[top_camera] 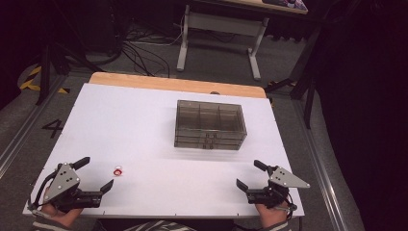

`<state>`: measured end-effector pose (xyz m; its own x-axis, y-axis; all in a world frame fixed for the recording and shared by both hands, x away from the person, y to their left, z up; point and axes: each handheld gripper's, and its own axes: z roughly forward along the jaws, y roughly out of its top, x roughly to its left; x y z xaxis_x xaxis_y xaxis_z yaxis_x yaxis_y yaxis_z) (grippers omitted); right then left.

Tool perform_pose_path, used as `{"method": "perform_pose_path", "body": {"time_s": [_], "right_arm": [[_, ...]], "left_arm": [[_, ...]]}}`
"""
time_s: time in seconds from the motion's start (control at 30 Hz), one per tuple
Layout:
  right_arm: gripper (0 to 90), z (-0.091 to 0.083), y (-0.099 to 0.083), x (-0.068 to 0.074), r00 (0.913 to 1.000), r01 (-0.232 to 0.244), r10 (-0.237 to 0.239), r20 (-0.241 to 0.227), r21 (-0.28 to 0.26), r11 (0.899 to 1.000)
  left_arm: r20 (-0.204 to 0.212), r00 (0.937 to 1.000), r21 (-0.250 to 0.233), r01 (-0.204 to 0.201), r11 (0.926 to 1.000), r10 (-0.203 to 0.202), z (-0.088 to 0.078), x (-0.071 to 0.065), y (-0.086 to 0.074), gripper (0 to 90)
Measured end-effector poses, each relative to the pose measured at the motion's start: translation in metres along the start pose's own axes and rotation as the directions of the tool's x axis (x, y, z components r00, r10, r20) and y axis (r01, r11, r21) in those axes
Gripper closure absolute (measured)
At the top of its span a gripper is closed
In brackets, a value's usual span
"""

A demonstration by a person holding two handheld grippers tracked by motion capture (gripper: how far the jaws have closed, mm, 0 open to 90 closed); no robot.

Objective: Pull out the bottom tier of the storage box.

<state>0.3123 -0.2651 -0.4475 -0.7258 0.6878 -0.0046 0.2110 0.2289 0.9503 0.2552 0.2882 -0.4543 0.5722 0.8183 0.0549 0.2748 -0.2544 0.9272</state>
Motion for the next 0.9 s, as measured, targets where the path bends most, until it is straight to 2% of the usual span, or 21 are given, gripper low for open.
{"method": "perform_pose_path", "body": {"time_s": [0.17, 0.3, 0.67, 0.9], "right_arm": [[6.0, 0.003, 0.002, 0.000, 1.0000, -0.004, 0.004, 0.000, 0.005, 1.000], [6.0, 0.010, 0.009, -0.001, 0.9996, -0.017, 0.017, -0.021, 0.000, 1.000], [5.8, 0.026, 0.022, 0.003, 0.9983, 0.004, -0.003, -0.059, 0.016, 1.000], [5.9, 0.040, 0.030, 0.010, 0.9961, 0.038, -0.035, -0.081, 0.030, 0.999]], "left_arm": [[0.005, 1.0000, -0.006, 0.005, 1.0000, -0.005, 0.000, 0.000, 0.000, 0.8], [0.007, 1.0000, -0.002, 0.001, 1.0000, -0.001, 0.001, 0.000, 0.000, 0.8], [0.007, 1.0000, 0.001, -0.003, 1.0000, 0.003, 0.001, 0.000, 0.000, 1.1], [0.006, 1.0000, 0.004, -0.004, 1.0000, 0.004, 0.002, -0.001, 0.000, 1.1]]}}
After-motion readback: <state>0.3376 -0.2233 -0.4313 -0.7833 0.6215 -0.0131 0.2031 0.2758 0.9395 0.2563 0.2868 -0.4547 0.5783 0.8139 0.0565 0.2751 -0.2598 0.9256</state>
